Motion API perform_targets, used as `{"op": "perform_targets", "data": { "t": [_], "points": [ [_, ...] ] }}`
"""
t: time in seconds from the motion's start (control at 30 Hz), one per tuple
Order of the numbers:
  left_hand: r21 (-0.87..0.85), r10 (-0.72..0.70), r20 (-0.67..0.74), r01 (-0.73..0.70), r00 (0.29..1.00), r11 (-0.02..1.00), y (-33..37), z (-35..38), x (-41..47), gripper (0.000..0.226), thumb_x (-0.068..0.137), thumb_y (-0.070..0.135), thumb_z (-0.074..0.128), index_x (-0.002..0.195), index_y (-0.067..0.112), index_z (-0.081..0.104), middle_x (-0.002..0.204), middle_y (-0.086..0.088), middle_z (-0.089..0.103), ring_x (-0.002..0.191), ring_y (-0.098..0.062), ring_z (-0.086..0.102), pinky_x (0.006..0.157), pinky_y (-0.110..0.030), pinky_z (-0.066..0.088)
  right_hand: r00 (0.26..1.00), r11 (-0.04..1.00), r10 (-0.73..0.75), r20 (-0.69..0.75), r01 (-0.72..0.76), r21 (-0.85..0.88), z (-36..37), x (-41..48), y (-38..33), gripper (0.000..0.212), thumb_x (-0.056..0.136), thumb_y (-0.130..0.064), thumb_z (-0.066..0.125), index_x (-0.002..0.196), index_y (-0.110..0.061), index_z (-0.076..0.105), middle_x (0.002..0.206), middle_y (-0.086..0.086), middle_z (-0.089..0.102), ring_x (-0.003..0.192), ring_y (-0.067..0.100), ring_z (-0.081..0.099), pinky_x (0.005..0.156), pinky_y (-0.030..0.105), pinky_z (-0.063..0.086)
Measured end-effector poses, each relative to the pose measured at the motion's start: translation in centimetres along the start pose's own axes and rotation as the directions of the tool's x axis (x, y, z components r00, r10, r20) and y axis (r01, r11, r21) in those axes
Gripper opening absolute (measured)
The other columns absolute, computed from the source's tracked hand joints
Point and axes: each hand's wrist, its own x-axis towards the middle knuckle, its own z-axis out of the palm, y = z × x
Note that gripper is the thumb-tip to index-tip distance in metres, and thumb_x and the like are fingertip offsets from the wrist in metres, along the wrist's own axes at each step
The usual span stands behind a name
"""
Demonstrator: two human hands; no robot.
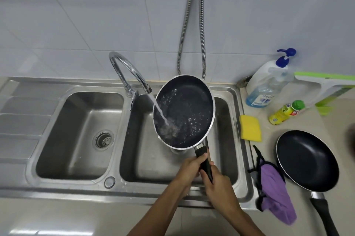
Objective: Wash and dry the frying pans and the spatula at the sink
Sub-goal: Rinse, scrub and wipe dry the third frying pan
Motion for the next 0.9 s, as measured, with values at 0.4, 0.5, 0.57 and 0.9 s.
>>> {"op": "perform_targets", "data": {
  "t": [0.4,0.5,0.57,0.9],
  "points": [
    [0.108,-0.037,0.048,0.031,0.998,0.994,1.3,-0.8,-2.1,0.024,0.092,0.033,0.062,0.099,0.016,0.077,0.097,0.005,0.080,0.102,-0.013,0.072,0.112,-0.045,0.042,0.999,0.957,-0.046,-0.004,0.043,-0.288,1.2,-1.5,-1.6,0.039,0.105,-0.031,0.038,0.142,-0.022,0.033,0.090,-0.003,0.070,0.075,0.018,0.069,0.067,0.035,0.055],
    [0.211,-0.048,0.099,0.027,0.994,0.977,1.4,-2.2,-2.8,0.037,0.092,0.046,0.064,0.110,0.015,0.076,0.104,0.005,0.079,0.105,-0.011,0.072,0.109,-0.042,0.045,0.999,0.947,-0.046,-0.005,0.042,-0.319,1.0,-1.5,-1.7,0.029,0.104,-0.030,0.039,0.133,-0.023,0.039,0.092,-0.003,0.069,0.077,0.018,0.070,0.071,0.036,0.057],
    [0.294,-0.115,0.134,0.071,0.984,0.953,1.7,-5.0,-3.4,0.044,0.094,0.051,0.062,0.117,0.015,0.072,0.106,0.003,0.079,0.102,-0.012,0.074,0.103,-0.037,0.050,0.999,0.931,-0.038,-0.001,0.035,-0.363,0.7,-1.5,-1.7,0.026,0.104,-0.031,0.041,0.127,-0.021,0.041,0.091,-0.003,0.067,0.077,0.019,0.070,0.071,0.037,0.058],
    [0.085,0.149,-0.555,-0.123,0.818,0.989,12.5,-21.2,3.5,0.029,0.100,0.031,0.055,0.076,0.015,0.061,0.081,-0.009,0.060,0.060,-0.018,0.053,0.057,-0.031,0.043,0.999,0.908,0.031,-0.028,-0.040,-0.417,-0.3,-1.4,-1.6,0.016,0.105,-0.039,0.038,0.114,-0.027,0.041,0.081,-0.010,0.057,0.063,0.008,0.059,0.060,0.020,0.049]
  ]
}}
